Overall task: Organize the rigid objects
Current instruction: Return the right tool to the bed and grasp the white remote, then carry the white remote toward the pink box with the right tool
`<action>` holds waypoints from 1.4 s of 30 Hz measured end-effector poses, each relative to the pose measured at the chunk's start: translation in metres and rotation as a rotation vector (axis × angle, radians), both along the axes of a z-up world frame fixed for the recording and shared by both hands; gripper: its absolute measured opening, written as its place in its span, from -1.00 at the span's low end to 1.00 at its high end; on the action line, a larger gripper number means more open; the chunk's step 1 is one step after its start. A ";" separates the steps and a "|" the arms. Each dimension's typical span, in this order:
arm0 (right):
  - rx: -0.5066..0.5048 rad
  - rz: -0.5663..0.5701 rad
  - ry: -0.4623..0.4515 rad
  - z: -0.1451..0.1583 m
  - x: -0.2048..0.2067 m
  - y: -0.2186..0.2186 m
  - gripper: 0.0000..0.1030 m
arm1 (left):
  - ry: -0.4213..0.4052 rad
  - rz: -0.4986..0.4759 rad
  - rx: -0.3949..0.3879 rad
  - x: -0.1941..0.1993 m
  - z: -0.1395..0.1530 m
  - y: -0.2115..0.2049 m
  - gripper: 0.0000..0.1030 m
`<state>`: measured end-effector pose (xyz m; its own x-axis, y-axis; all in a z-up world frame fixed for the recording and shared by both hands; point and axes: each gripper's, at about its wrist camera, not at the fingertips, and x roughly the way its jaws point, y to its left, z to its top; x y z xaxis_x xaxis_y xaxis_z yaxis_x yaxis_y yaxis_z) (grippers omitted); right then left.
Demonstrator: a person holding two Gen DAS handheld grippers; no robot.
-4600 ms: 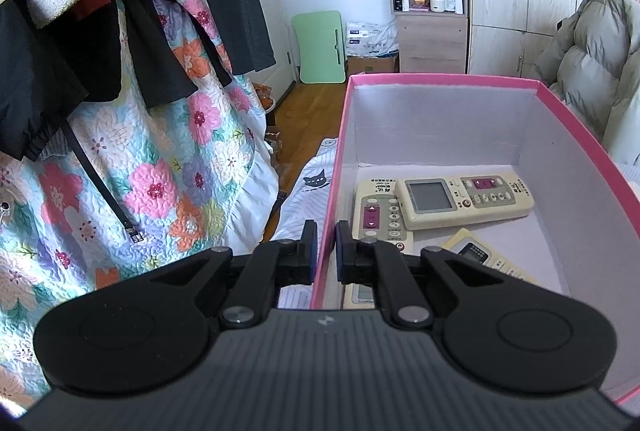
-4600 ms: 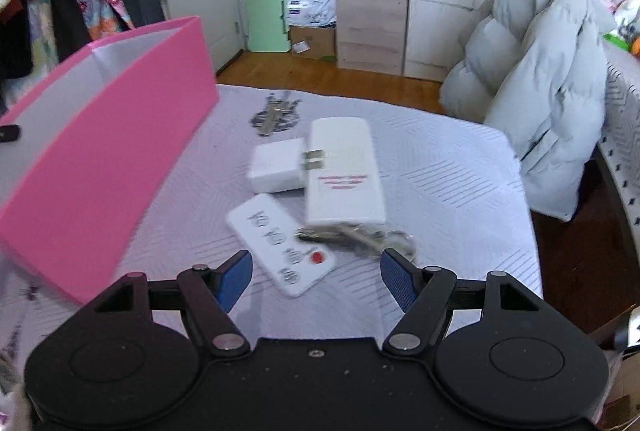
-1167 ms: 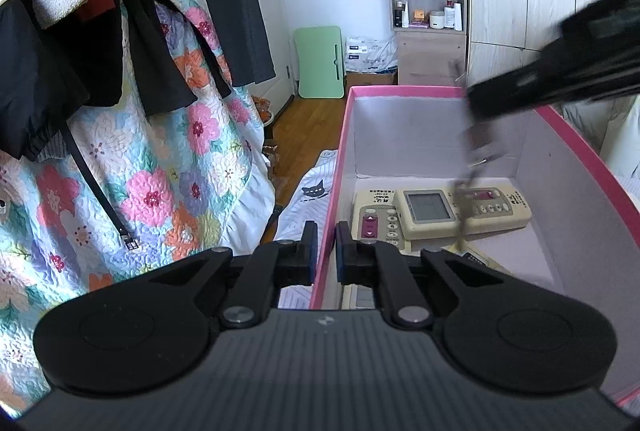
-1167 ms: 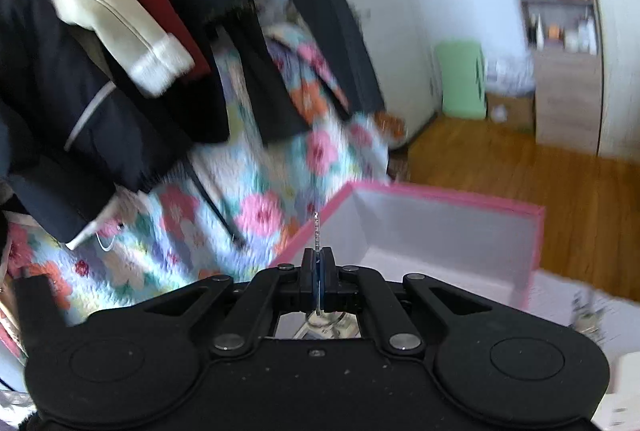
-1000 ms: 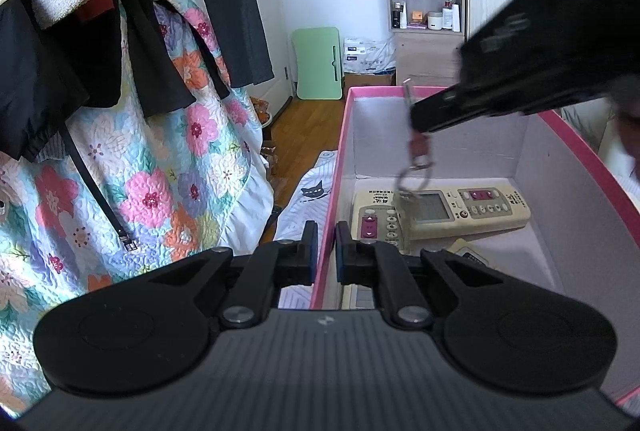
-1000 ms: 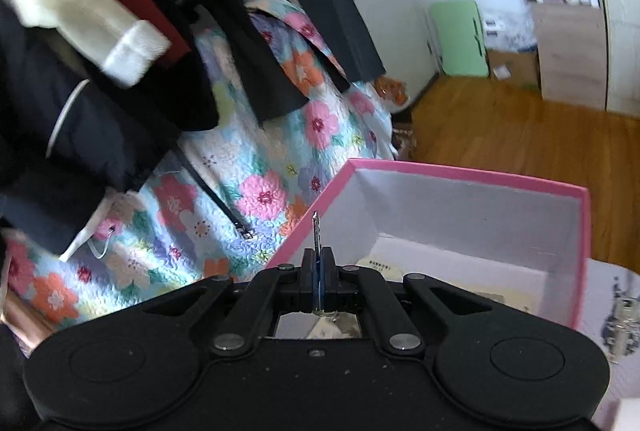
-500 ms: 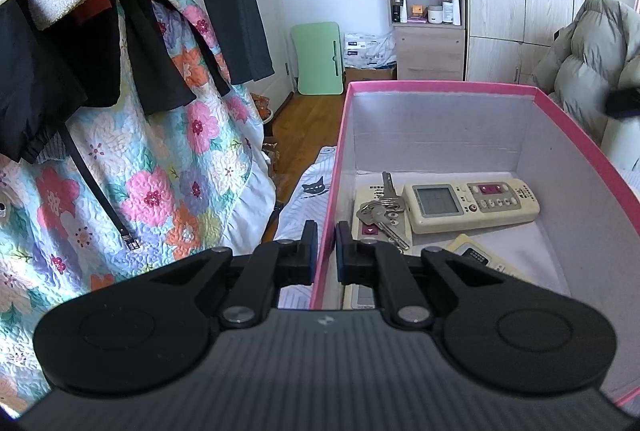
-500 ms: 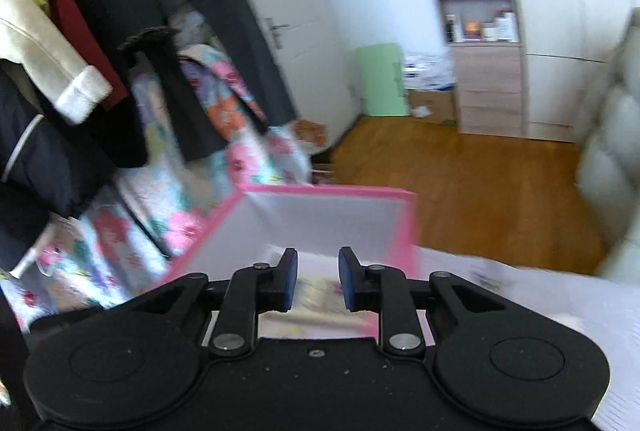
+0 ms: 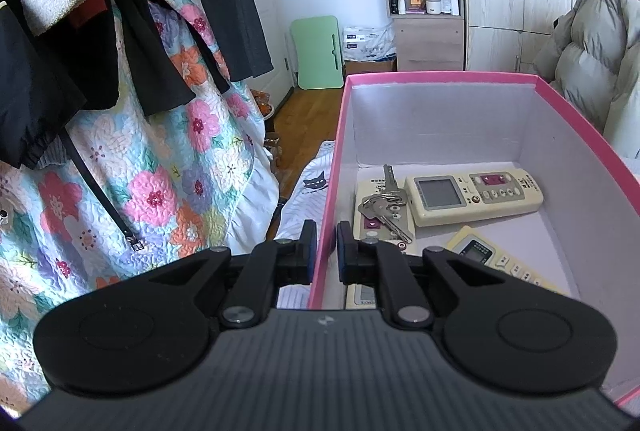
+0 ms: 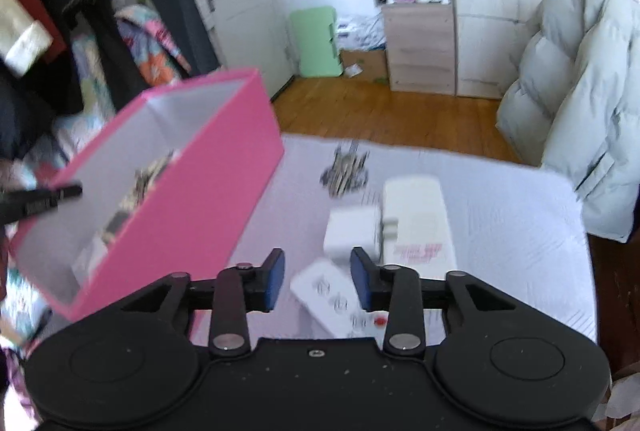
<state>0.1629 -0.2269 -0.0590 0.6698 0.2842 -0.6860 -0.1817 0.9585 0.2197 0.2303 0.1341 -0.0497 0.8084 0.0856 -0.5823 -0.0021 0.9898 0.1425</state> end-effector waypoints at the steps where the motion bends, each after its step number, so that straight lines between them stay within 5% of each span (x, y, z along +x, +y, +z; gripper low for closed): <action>1: -0.006 0.012 0.003 -0.005 0.000 0.000 -0.15 | -0.002 -0.002 0.006 0.000 0.000 0.000 -0.82; 17: -0.196 0.261 0.055 -0.034 0.036 0.012 0.11 | -0.033 -0.012 0.042 -0.005 -0.001 -0.005 -0.82; 27: -0.083 0.112 0.074 -0.029 0.022 0.007 -0.11 | -0.033 -0.014 0.044 -0.005 -0.001 -0.006 -0.82; 36: -0.190 0.140 0.039 -0.037 0.006 0.026 0.02 | -0.042 -0.015 0.050 -0.007 0.000 -0.009 -0.82; 38: -0.198 0.138 0.026 -0.036 0.003 0.029 -0.13 | -0.042 -0.015 0.050 -0.008 0.001 -0.010 -0.82; 42: -0.194 0.089 0.016 -0.036 -0.010 0.036 -0.14 | -0.044 -0.014 0.042 -0.008 0.001 -0.010 -0.82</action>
